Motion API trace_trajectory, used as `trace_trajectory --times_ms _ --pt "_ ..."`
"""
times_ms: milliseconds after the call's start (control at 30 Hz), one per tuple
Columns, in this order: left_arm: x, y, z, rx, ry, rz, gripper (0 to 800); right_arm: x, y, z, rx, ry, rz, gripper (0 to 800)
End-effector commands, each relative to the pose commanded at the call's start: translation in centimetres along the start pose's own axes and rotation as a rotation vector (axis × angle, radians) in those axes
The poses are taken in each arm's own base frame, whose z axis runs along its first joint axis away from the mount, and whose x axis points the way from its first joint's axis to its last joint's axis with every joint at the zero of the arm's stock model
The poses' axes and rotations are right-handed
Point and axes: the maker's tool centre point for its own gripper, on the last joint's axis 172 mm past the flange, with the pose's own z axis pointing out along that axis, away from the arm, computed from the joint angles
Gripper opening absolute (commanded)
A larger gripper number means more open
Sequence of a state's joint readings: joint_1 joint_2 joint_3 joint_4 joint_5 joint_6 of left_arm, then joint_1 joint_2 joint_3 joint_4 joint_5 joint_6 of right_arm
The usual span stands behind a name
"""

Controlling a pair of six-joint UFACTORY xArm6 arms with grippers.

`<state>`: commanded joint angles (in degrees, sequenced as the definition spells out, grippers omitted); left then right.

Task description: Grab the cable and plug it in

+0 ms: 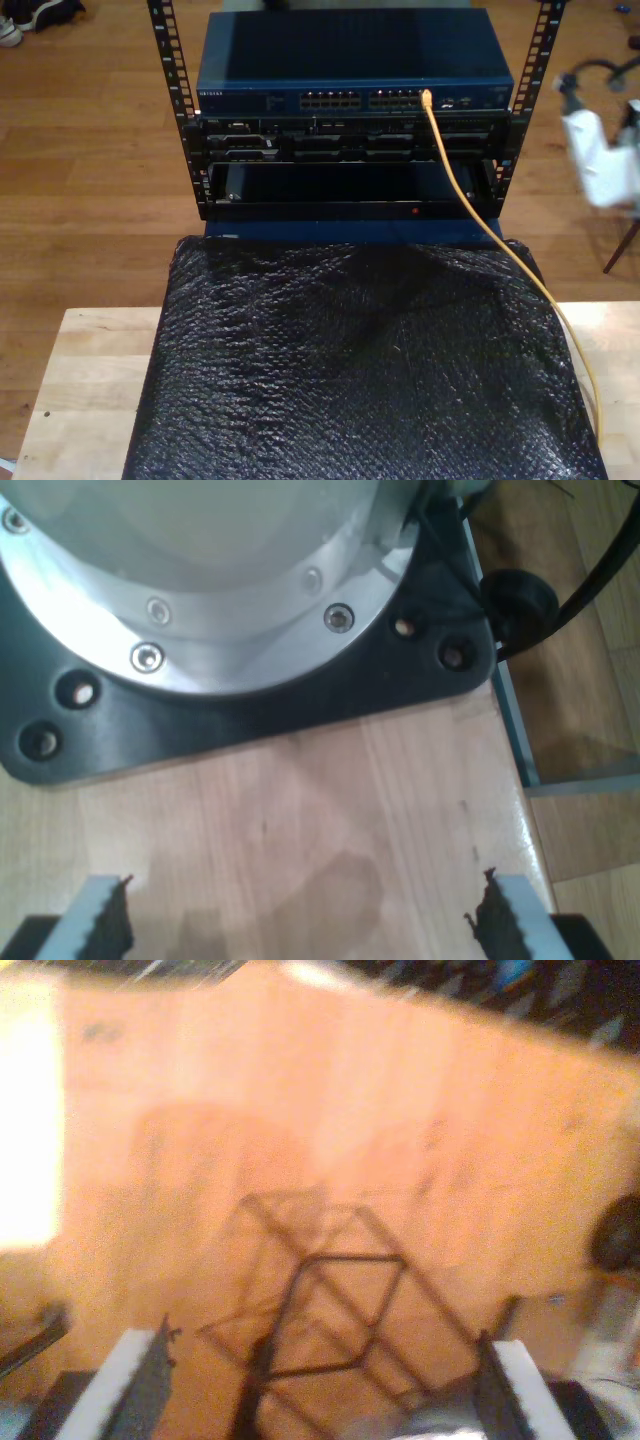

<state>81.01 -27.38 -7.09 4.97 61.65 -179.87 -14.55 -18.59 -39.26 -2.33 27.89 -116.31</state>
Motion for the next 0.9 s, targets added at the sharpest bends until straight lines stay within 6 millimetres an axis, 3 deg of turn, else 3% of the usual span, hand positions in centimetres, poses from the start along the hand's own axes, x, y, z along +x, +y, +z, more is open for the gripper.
trace_trajectory --times_ms 100,400,533,900 --pt "0.0 0.0 0.0 0.000 0.000 0.000 800 -1.3 -3.2 -0.1 0.082 0.022 -0.004 796" --pt "0.0 0.0 0.0 0.000 0.000 0.000 800 -6.4 -13.0 -1.7 0.241 0.087 0.044 797" --pt "0.0 0.0 0.0 0.000 0.000 0.000 800 -8.7 -17.3 -3.7 0.287 0.094 0.078 797" --pt "0.0 0.0 0.0 0.000 0.000 0.000 800 -8.5 -29.1 -8.5 0.399 0.167 0.141 798"
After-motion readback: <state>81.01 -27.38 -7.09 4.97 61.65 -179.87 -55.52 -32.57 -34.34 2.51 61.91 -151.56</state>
